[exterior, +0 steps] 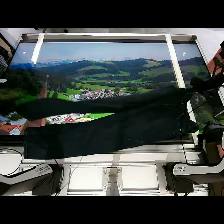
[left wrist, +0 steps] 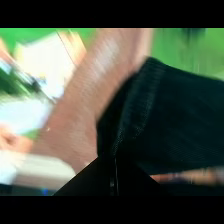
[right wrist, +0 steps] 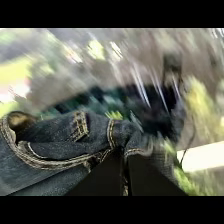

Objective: Fold the clothes and pants, and hang the long-sleeved shirts on hangers.

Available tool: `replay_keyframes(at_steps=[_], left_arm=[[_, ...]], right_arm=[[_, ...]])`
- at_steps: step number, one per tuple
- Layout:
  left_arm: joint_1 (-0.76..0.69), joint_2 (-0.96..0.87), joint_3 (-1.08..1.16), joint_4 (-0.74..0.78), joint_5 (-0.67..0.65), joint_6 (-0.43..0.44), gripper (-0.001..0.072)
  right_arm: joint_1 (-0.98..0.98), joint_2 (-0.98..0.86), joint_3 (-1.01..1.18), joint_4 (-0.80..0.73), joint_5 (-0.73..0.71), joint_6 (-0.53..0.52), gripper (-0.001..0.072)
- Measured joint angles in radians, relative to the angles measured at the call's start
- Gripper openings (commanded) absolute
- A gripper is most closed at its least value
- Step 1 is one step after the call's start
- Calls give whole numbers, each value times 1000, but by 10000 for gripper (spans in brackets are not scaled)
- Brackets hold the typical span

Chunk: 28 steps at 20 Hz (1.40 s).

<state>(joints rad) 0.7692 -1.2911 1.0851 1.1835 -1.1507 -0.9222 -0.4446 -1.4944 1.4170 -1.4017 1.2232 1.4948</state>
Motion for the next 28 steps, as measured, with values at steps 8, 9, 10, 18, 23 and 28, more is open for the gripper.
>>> replay_keyframes(at_steps=[8,9,10,18,23,28], left_arm=[[14,11,-173,-23,-101,208,237],[17,13,-167,-30,-111,219,238],[24,14,-159,-48,-108,220,245],[58,14,-113,-283,97,23,539],[29,-17,-50,-295,160,-68,539],[-113,-150,55,-237,173,-141,554]], right_arm=[[-15,0,-121,-34,15,6,41],[-16,0,-125,-42,18,6,41],[-16,0,-127,-50,25,7,41],[-17,0,-127,-68,161,-53,447],[-17,0,-101,-39,244,-87,446],[-17,1,-90,45,269,-96,446]])
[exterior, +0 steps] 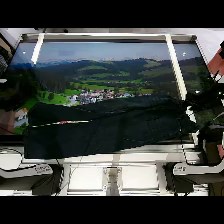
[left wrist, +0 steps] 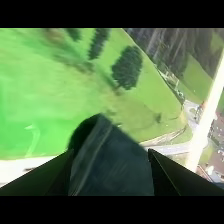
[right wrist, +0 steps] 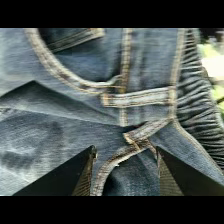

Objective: Fold the clothes and pants, and hang the long-sleeved shirts on hangers.

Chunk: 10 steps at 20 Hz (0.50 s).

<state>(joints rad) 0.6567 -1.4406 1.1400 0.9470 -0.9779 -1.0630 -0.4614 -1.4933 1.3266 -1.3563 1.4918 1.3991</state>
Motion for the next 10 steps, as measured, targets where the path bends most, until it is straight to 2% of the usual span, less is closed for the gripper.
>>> replay_keyframes(at_steps=[1,4,7,10], left_arm=[[-37,-30,31,56,-9,-34,579],[-150,-102,115,294,-44,-151,578],[-211,-140,151,435,-66,-219,562],[-230,-169,166,494,-111,-245,446]], right_arm=[[0,0,0,11,0,0,446],[0,0,2,38,5,-1,446],[0,0,2,59,6,-1,445],[0,0,2,69,7,-2,445]])
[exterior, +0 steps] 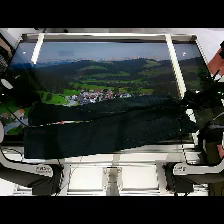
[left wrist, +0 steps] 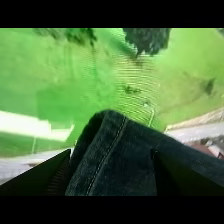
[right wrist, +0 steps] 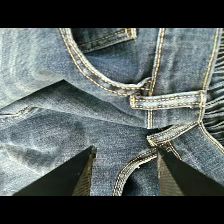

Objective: Fold the clothes and pants, and hang the long-sleeved shirts on hangers.

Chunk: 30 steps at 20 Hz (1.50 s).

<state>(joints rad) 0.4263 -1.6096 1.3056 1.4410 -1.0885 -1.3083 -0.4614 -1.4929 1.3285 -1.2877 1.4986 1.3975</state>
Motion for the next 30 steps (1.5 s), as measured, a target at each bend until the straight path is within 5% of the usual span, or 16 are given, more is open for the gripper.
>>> replay_keyframes(at_steps=[4,5,12,16,21,25,30], left_arm=[[-7,-27,6,-16,-49,10,41],[-8,-29,7,-47,-56,34,24],[0,81,8,-179,-91,163,24],[4,251,9,-222,-332,278,23],[5,339,-20,-186,-647,179,23],[-8,357,-188,-167,-723,110,23],[-128,361,-536,-159,-743,157,24]], right_arm=[[0,0,0,6,-2,0,445],[0,0,0,7,-3,-1,445],[0,1,0,9,24,-1,445],[0,1,0,10,42,-1,445],[0,1,0,8,45,-7,445],[0,1,0,3,25,-22,445],[0,1,0,1,-3,-29,445]])
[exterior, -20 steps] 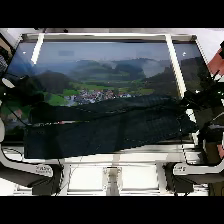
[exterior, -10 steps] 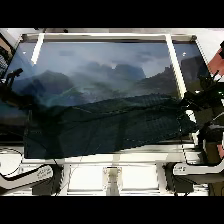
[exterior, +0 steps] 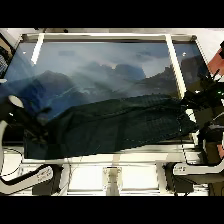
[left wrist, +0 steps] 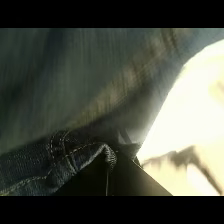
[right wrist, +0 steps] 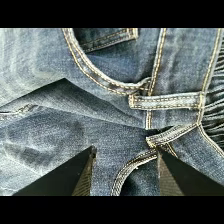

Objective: Fold the clothes and pants, and hang the long-sleeved shirts on hangers.

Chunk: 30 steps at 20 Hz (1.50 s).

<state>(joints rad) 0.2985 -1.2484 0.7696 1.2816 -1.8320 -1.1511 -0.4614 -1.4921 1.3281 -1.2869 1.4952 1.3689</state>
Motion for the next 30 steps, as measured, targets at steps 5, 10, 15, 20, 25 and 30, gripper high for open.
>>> replay_keyframes(at_steps=[5,10,15,20,25,30], left_arm=[[-93,3,-149,12,32,44,33],[-24,50,-39,-42,50,62,417],[169,147,126,-23,77,58,417],[302,174,161,80,142,-44,419],[327,167,56,168,206,-87,478],[332,167,-55,232,342,-124,471]], right_arm=[[0,0,0,0,-8,-1,445],[0,0,0,0,-4,-3,446],[0,0,0,0,-4,-12,446],[0,0,0,0,-18,-21,446],[0,0,0,0,-21,-26,446],[0,0,0,1,-22,-27,446]])
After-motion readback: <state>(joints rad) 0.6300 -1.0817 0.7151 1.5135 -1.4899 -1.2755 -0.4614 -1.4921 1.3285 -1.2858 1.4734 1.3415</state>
